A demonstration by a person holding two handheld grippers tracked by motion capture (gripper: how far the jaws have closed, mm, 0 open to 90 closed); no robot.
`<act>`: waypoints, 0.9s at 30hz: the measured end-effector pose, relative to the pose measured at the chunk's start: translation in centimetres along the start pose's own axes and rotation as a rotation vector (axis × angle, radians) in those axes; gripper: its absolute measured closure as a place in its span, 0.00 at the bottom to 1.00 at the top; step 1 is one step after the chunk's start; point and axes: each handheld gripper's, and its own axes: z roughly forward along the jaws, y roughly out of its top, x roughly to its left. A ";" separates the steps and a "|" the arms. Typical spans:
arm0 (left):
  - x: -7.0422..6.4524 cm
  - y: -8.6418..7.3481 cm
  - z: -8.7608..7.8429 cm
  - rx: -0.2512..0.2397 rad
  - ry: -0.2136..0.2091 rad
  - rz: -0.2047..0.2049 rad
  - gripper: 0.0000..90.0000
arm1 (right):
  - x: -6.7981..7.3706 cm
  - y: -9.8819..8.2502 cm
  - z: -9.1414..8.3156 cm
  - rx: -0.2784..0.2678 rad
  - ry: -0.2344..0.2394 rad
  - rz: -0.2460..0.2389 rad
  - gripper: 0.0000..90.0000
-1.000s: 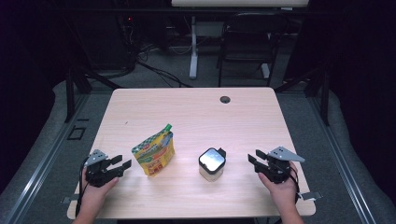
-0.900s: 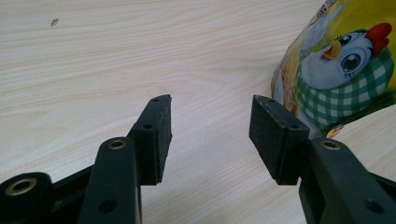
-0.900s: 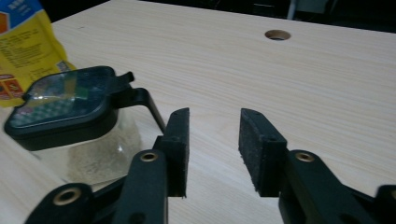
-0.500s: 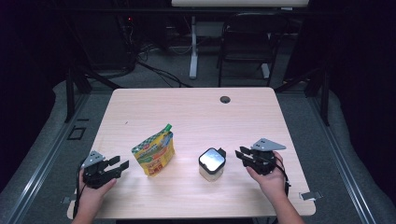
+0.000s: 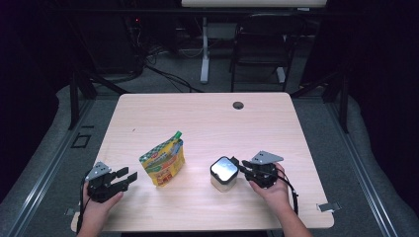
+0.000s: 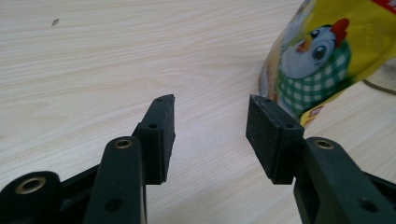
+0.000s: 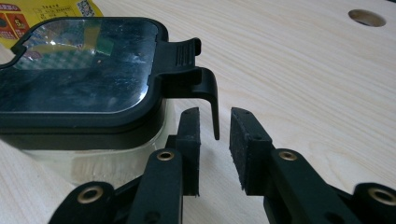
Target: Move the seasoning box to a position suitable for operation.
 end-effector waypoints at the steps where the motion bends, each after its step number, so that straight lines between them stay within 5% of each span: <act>1: -0.1 0.0 0.0 0.003 -0.006 0.006 0.59 | 0.0 0.0 0.2 0.002 0.007 0.003 0.82; 18: -1.8 -0.4 -1.1 0.022 -0.039 0.062 0.64 | -0.5 0.3 2.1 -0.005 0.029 0.034 0.92; 22: -2.6 -0.3 -1.6 0.030 -0.045 0.073 0.65 | -0.1 0.5 2.0 0.015 0.005 0.006 0.94; 23: -3.1 0.2 -1.8 0.048 -0.014 0.117 0.65 | 0.1 0.6 1.8 0.027 -0.014 -0.015 0.95; 25: -3.4 0.8 -2.2 0.055 -0.018 0.149 0.66 | 0.4 0.6 1.6 0.042 -0.027 -0.011 0.95; 27: -3.7 1.2 -2.5 0.036 -0.025 0.129 0.66 | 0.7 0.6 1.5 0.052 -0.044 -0.020 0.95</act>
